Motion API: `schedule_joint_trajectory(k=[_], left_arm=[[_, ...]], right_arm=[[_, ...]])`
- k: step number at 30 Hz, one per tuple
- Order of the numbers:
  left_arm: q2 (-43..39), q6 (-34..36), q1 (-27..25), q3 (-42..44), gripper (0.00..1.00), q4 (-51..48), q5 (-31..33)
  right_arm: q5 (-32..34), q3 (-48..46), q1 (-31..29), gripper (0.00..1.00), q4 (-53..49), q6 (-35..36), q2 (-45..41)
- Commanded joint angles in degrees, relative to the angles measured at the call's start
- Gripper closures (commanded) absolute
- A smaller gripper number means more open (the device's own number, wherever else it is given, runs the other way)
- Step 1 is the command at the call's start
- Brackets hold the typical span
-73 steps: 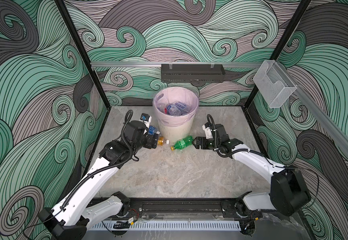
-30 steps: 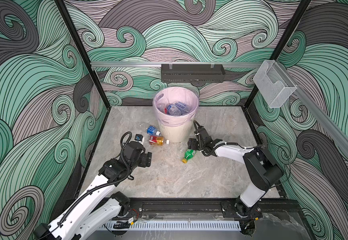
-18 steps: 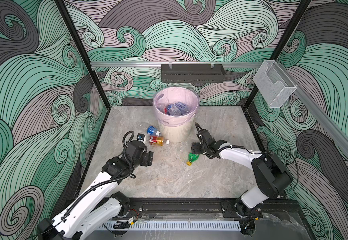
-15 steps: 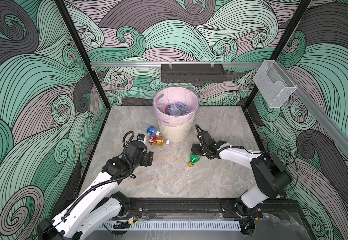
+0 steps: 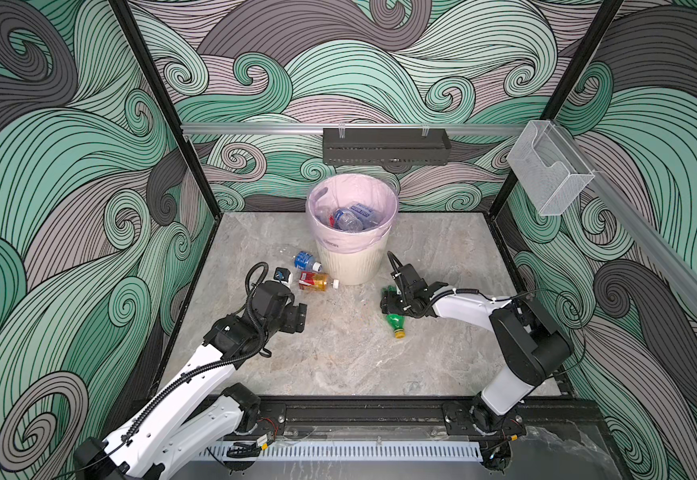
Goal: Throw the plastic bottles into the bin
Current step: 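Close the right gripper on the green Sprite bottle's base and lift it, then carry the Sprite bottle with the right gripper over the bin and release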
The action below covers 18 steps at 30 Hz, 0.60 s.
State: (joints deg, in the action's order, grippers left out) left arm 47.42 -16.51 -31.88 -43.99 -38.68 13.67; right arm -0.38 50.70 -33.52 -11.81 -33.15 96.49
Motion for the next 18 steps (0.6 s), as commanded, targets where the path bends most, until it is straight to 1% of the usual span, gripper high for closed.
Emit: schedule_joint_trajectory(k=[1, 9, 12, 18], left_arm=[[0.4, 0.69, 0.58, -0.02, 0.12, 0.8, -0.31], [1.04, 1.15, 0.51, -0.33, 0.12, 0.8, -0.55], [0.24, 1.22, 0.52, 0.04, 0.12, 1.41, -0.51], [0.23, 1.32, 0.53, 0.39, 0.12, 2.12, -0.07]], right_arm=[[-0.84, 0.36, -0.06, 0.3, -0.14, 0.49, 0.07], [-1.99, 2.07, -0.16, 0.56, -1.5, 4.86, -1.18], [-1.68, 2.26, -0.15, 0.61, -1.94, 6.7, -3.53], [-1.79, 1.71, -0.19, 0.65, -1.44, 9.17, -10.34]])
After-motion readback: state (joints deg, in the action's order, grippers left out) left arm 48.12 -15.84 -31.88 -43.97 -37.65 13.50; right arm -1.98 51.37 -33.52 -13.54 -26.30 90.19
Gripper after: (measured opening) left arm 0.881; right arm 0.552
